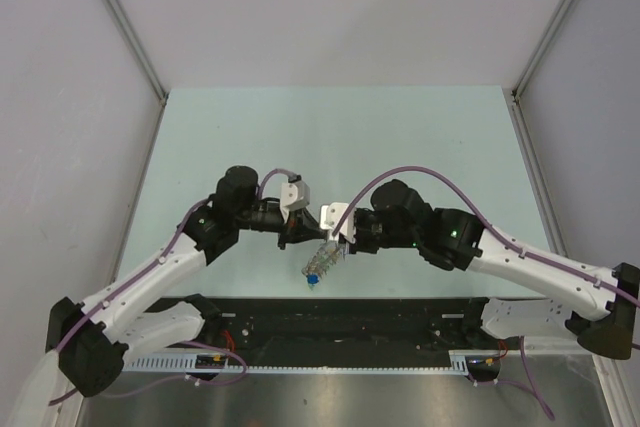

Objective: Put the keys on the keyring

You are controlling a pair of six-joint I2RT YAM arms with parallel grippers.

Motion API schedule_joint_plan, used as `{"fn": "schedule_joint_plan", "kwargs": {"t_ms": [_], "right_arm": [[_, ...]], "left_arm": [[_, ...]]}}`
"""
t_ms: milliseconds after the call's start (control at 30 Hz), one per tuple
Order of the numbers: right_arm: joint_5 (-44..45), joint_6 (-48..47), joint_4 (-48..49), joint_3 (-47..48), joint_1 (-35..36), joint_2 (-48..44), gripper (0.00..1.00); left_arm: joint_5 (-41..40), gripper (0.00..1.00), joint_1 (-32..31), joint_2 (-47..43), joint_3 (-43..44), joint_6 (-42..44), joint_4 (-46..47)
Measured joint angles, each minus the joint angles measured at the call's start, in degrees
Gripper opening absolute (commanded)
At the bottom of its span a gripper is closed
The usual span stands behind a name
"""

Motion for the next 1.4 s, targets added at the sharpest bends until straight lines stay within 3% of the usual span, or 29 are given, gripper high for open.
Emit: {"fn": "schedule_joint_plan", "kwargs": {"t_ms": [367, 633, 700, 733, 800, 1033, 1300, 1400], "right_arm": [[3.7, 1.3, 4.5, -1.4, 0.7, -1.7, 0.0], [6.7, 1.7, 10.2, -3.8, 2.0, -0.1, 0.0], [7.1, 1.7, 10.9, -4.1, 2.0, 0.3, 0.0], [7.2, 1.7, 11.1, -4.2, 2.0, 0.4, 0.0], [7.1, 1.4, 11.6, -4.3, 2.0, 0.4, 0.0], [3.6, -0.1, 9.1, -4.8, 1.7, 0.4, 0.0], [0.0, -1.6, 6.2, -4.8, 0.3, 0.4, 0.0], [-0.6, -2.0, 5.8, -4.8, -0.1, 0.4, 0.0]], "left_arm": [[-14.5, 0.0, 0.4, -10.5, -11.2, -28.2, 21.5], [-25.5, 0.0, -1.8, -15.3, -18.2, -38.1, 29.2], [-26.8, 0.06, -1.9, -16.0, -19.5, -39.5, 30.3], [-27.2, 0.16, -1.9, -16.3, -20.0, -39.9, 30.9], [-27.9, 0.27, -2.0, -17.0, -20.8, -40.5, 31.5], [-29.1, 0.39, -1.6, -20.6, -20.9, -36.9, 31.0], [-21.8, 0.53, -0.7, -17.7, -14.6, -21.8, 19.6], [-16.7, 0.54, -0.5, -15.2, -10.7, -13.5, 13.6]]}}
